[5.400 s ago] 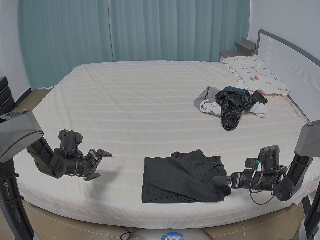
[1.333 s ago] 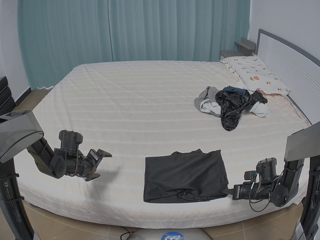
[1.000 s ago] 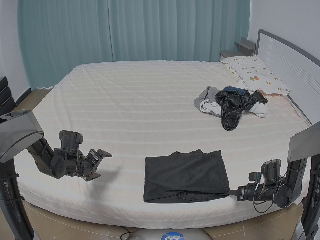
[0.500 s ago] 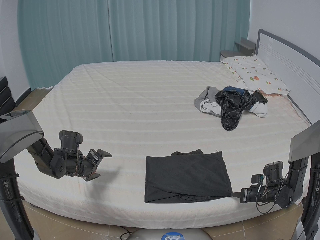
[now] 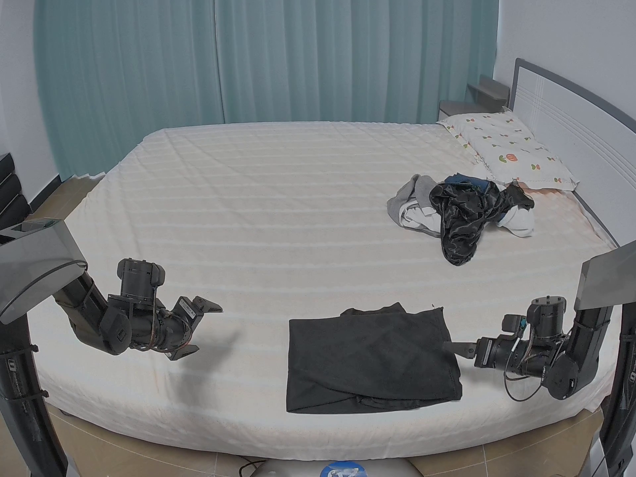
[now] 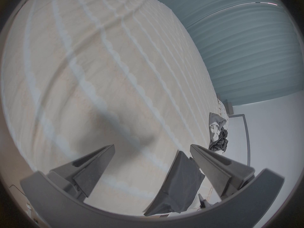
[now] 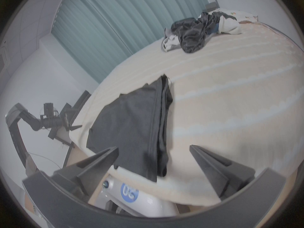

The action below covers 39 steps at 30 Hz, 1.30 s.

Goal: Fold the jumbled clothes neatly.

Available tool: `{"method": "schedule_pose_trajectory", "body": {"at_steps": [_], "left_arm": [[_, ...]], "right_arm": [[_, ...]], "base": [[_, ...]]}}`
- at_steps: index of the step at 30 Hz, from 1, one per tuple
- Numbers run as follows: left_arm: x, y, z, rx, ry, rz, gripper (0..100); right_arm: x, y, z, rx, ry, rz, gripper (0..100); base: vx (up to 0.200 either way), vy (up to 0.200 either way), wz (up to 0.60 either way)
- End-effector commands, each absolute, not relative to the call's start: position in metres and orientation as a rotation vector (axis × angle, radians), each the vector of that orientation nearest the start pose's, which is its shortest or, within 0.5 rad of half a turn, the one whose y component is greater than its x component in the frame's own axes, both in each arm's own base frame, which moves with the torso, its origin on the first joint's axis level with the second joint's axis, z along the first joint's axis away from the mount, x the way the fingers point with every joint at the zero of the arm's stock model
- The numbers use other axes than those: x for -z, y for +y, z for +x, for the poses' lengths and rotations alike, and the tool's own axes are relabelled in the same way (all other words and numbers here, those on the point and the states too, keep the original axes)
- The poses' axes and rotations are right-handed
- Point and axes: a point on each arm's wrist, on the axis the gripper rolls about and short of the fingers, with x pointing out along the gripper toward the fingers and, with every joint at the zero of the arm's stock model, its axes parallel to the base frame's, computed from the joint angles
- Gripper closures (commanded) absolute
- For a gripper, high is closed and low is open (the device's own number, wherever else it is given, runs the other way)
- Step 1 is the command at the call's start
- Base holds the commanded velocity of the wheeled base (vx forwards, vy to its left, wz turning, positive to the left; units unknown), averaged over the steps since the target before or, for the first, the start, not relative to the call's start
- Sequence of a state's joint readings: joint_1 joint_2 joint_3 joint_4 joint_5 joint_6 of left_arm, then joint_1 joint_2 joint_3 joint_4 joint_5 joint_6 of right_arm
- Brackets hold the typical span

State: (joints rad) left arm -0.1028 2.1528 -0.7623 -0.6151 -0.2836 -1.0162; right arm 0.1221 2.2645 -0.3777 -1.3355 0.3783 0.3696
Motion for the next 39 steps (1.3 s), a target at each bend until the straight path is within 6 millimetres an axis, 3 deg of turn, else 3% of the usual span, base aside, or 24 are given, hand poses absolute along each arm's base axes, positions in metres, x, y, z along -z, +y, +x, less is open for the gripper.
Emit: {"method": "schedule_pose_trajectory", "body": {"at_steps": [1, 4, 11, 12, 39], "left_arm": [[-0.019, -0.041, 0.339, -0.064, 0.904, -1.018, 0], [-0.019, -0.041, 0.339, -0.064, 0.904, -1.018, 0], [-0.019, -0.042, 0.339, -0.063, 0.905, -1.017, 0], [-0.019, -0.042, 0.339, -0.063, 0.905, -1.017, 0], [-0.019, -0.043, 0.339, -0.062, 0.907, -1.014, 0]], "right_arm": [[0.018, 0.059, 0.321, -0.388, 0.640, 0.436, 0], [0.026, 0.067, 0.342, -0.377, 0.633, 0.437, 0], [0.035, 0.071, 0.363, -0.359, 0.649, 0.443, 0], [0.036, 0.071, 0.364, -0.357, 0.655, 0.445, 100], [0.036, 0.056, 0.371, -0.271, 0.635, 0.541, 100]], "base": [[0.000, 0.000, 0.00], [0.000, 0.000, 0.00], [0.000, 0.000, 0.00], [0.000, 0.000, 0.00], [0.000, 0.000, 0.00]]}}
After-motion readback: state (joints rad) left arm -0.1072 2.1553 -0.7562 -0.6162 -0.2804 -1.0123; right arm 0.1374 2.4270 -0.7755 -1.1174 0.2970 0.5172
